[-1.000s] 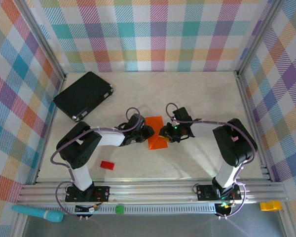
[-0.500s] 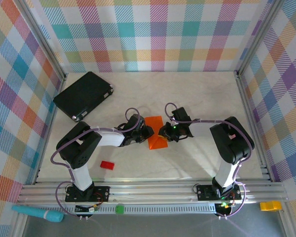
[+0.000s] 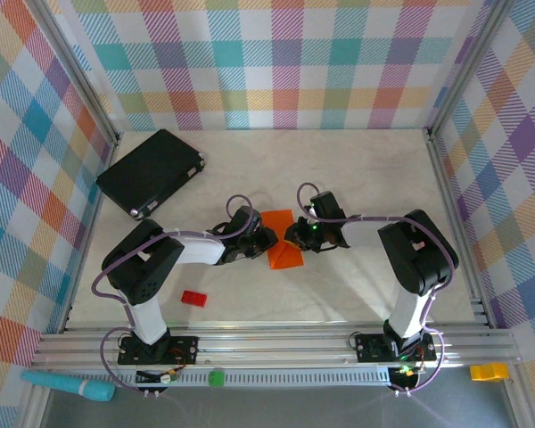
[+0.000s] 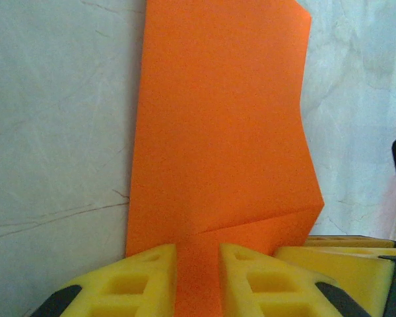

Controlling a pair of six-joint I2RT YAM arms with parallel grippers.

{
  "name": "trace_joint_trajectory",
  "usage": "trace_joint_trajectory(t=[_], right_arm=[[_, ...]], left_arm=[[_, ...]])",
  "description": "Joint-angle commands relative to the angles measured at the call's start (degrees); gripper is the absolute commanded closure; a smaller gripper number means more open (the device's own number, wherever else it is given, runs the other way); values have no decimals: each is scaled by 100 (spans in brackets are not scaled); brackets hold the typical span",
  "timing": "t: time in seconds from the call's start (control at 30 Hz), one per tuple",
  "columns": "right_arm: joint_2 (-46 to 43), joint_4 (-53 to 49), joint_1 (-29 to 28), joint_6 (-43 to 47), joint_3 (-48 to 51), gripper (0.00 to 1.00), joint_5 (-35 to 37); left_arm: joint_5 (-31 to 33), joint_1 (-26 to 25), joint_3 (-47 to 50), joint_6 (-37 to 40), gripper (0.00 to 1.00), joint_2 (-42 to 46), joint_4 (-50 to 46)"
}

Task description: Fold a paper plane with a square sheet of paper (pick it up from the middle)

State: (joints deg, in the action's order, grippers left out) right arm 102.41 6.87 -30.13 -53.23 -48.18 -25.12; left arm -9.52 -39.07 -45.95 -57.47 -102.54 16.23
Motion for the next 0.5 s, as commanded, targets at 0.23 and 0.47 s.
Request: trace_joint_trajectory(t=[0.23, 0.47], right_arm=[[139, 283, -46, 142, 134, 85, -135], [-40, 345, -46, 297, 151, 93, -28]], left_arm=[[30, 31, -42, 72, 76, -102, -516], [-68, 189, 105, 150, 69, 574, -555]])
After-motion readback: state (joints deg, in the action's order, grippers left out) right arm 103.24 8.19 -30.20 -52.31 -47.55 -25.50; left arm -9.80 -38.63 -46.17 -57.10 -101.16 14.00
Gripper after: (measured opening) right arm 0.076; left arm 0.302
